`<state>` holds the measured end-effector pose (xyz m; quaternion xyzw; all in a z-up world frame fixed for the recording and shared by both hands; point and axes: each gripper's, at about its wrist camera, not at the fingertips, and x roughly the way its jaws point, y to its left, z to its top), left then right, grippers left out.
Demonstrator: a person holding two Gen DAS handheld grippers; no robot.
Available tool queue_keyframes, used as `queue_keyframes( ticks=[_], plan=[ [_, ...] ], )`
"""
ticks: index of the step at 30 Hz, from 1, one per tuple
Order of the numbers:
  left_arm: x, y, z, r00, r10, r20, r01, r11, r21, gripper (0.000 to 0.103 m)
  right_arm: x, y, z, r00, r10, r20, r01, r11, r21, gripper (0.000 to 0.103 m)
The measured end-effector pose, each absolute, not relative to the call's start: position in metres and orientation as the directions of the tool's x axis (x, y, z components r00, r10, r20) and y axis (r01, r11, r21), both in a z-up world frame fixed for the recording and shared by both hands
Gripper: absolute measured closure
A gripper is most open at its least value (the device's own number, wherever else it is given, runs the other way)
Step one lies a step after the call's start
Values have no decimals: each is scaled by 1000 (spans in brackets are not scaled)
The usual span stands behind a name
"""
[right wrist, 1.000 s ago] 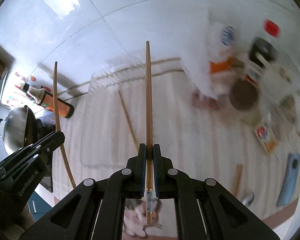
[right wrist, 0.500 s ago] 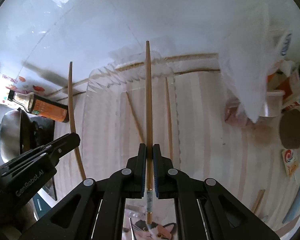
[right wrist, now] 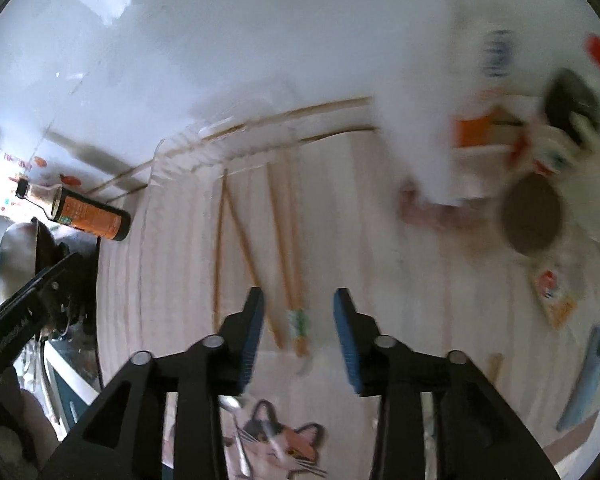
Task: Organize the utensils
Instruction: 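Open both tools to release the chopsticks into the container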
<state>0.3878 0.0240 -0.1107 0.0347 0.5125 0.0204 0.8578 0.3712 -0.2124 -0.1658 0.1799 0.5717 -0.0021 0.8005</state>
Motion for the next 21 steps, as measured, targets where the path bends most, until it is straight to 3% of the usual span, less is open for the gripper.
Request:
queue_keyframes(
  ticks=[6, 14, 15, 19, 21],
  plan=[
    [356, 14, -115, 511, 82, -856, 6, 995, 100, 0, 303, -267, -150, 448, 104, -888, 289, 923, 254, 36],
    [313, -25, -158, 436, 72, -897, 82, 989, 119, 0, 223, -331, -184, 386, 43, -921, 425, 878, 219, 36],
    [309, -30, -162, 428, 75, -901, 92, 988, 126, 0, 215, -335, -191, 376, 48, -926, 439, 871, 223, 39],
    [293, -54, -190, 377, 84, -922, 130, 981, 143, 0, 183, -355, -230, 295, 120, -948, 494, 830, 259, 66],
    [286, -67, -206, 349, 92, -933, 155, 976, 155, 0, 172, -356, -250, 251, 143, -957, 501, 827, 255, 73]
  ],
)
